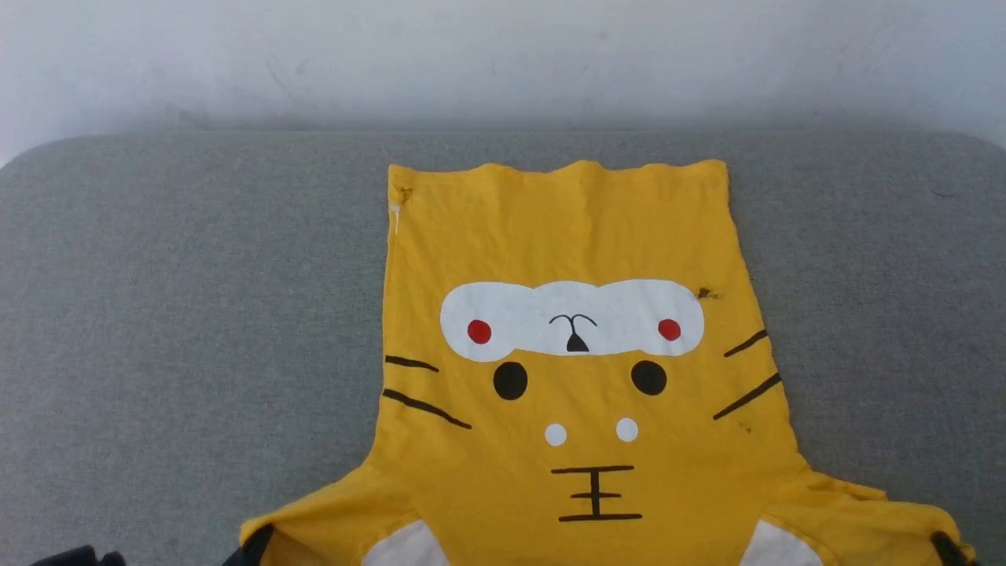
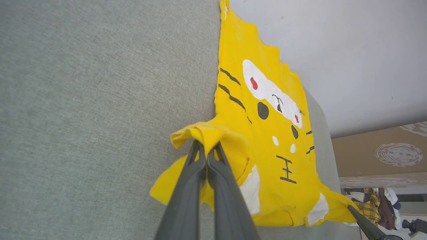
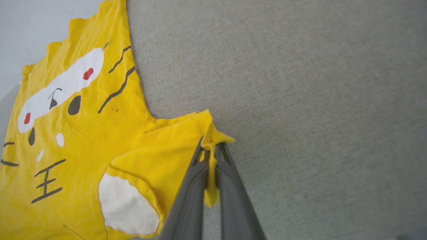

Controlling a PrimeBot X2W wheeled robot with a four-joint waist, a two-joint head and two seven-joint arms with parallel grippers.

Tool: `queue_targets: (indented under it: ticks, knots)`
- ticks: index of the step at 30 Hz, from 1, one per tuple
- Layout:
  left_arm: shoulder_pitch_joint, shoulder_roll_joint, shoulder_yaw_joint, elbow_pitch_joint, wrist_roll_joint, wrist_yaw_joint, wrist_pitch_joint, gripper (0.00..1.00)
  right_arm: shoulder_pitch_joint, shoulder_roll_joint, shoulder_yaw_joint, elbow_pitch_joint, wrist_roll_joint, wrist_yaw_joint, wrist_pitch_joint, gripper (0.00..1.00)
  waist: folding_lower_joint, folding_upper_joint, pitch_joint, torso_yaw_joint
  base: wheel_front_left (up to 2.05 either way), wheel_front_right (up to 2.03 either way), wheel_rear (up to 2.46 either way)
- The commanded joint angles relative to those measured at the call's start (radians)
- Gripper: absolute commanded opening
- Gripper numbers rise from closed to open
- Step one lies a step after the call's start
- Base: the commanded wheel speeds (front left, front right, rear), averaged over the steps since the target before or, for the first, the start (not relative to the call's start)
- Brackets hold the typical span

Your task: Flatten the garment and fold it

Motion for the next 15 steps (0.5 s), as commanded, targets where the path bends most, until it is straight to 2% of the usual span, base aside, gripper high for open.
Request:
queue_targets:
  ticks: [1,3,5,9,11,12,13,15]
  knots:
    - [-0.028,0.002,-0.013,0.01,0.011,-0.01,0.002,0.0,-0.022,0.0,0.017,0.012,-0.016,-0.001,-0.001,0.05,0.0,0.0,0.011,0.0,0.0,0.0,0.0]
    - [-0.06,0.003,-0.034,0.028,0.02,-0.015,0.003,0.0,-0.044,0.0,0.044,0.047,-0.028,-0.001,-0.004,0.11,0.0,0.0,0.022,-0.001,0.0,0.0,0.0]
    - [-0.086,0.005,-0.048,0.043,0.03,-0.019,0.003,0.0,-0.066,0.0,0.073,0.086,-0.054,-0.001,-0.002,0.12,0.0,0.0,0.035,-0.004,0.0,0.0,0.0]
    - [-0.126,0.012,-0.061,0.057,0.042,-0.027,-0.003,0.0,-0.107,0.0,0.109,0.176,-0.122,-0.001,-0.026,0.29,0.0,0.0,0.063,-0.009,0.0,0.0,0.0]
    - [-0.138,0.014,-0.064,0.059,0.048,-0.03,-0.007,0.0,-0.129,0.0,0.122,0.225,-0.148,-0.001,-0.04,0.41,0.0,0.0,0.072,-0.011,0.0,0.0,0.0]
    - [-0.142,0.017,-0.066,0.058,0.05,-0.032,-0.008,0.0,-0.138,0.0,0.13,0.244,-0.163,-0.001,-0.044,0.49,0.0,0.0,0.075,-0.012,0.0,0.0,0.0]
    - [-0.145,0.019,-0.067,0.057,0.053,-0.033,-0.009,0.0,-0.147,0.0,0.136,0.258,-0.172,-0.001,-0.047,1.0,0.0,0.0,0.078,-0.012,0.0,0.0,0.0]
    - [-0.15,0.021,-0.069,0.052,0.058,-0.035,-0.013,0.0,-0.159,0.0,0.143,0.266,-0.185,-0.001,-0.05,1.0,0.0,0.0,0.084,-0.011,0.0,0.0,0.0]
